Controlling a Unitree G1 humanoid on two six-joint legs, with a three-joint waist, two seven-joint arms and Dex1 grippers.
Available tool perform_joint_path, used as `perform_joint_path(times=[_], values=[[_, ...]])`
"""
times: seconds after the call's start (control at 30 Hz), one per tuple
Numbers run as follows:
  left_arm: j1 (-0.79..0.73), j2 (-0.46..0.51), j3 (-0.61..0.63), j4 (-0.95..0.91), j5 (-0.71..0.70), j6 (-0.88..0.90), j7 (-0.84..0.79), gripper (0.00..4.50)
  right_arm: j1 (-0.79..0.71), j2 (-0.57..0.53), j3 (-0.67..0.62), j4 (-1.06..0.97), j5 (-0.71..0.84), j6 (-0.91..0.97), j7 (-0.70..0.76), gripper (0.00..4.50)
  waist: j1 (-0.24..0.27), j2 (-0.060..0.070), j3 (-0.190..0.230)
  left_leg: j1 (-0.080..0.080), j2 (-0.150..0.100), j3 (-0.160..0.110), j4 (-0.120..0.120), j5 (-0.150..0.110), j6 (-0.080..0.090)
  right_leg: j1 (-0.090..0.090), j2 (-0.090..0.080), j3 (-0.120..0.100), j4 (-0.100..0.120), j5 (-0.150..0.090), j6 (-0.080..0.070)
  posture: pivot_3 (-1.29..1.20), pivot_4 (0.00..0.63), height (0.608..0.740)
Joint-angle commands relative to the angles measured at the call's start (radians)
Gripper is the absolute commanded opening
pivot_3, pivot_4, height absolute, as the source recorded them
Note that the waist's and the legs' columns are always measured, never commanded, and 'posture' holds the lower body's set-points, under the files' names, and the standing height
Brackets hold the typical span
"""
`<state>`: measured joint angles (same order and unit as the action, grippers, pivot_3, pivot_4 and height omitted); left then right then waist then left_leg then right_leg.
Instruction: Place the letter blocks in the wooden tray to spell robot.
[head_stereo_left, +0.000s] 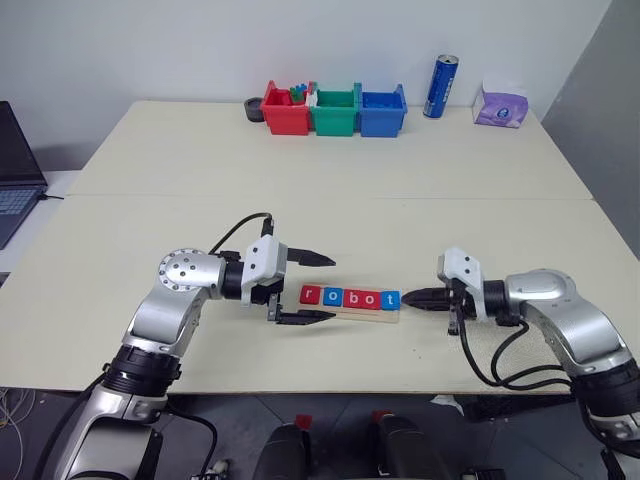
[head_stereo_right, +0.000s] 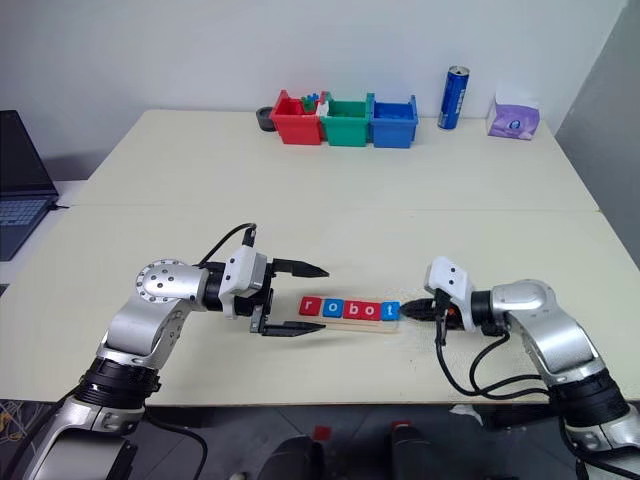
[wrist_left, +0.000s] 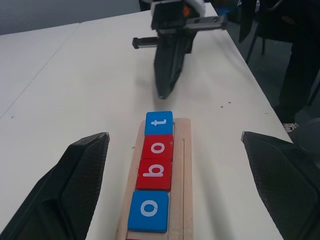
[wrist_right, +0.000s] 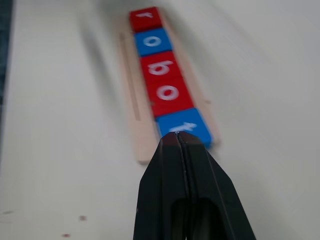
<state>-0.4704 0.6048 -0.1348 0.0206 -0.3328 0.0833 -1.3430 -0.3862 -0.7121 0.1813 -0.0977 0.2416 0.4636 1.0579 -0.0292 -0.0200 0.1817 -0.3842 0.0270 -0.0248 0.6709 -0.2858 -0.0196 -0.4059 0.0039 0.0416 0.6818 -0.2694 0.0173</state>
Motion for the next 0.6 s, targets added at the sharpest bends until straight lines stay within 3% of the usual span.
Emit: perform_joint_path(times=[0.03,0.6], values=[[-0.019,-0.002,-0.002,-0.006,-0.005,-0.007,-0.003,4.50,-0.011,0.010,0.024,0.035,-0.055,-0.073,-0.016,0.03,0.000,0.000,0.000,0.000,0.000,0.000,0.000,0.000,0.000,0.000,0.000,0.000,0.000,0.000,0.000,0.00,0.150,0.740],[-0.002,0.008,0.004,-0.023,-0.006,-0.007,0.011,4.50,-0.018,0.043,0.069,0.032,-0.081,-0.097,-0.007,0.03,0.000,0.000,0.000,0.000,0.001,-0.001,0.000,0.000,0.000,0.000,0.000,0.000,0.000,0.000,0.000,0.00,0.150,0.740]])
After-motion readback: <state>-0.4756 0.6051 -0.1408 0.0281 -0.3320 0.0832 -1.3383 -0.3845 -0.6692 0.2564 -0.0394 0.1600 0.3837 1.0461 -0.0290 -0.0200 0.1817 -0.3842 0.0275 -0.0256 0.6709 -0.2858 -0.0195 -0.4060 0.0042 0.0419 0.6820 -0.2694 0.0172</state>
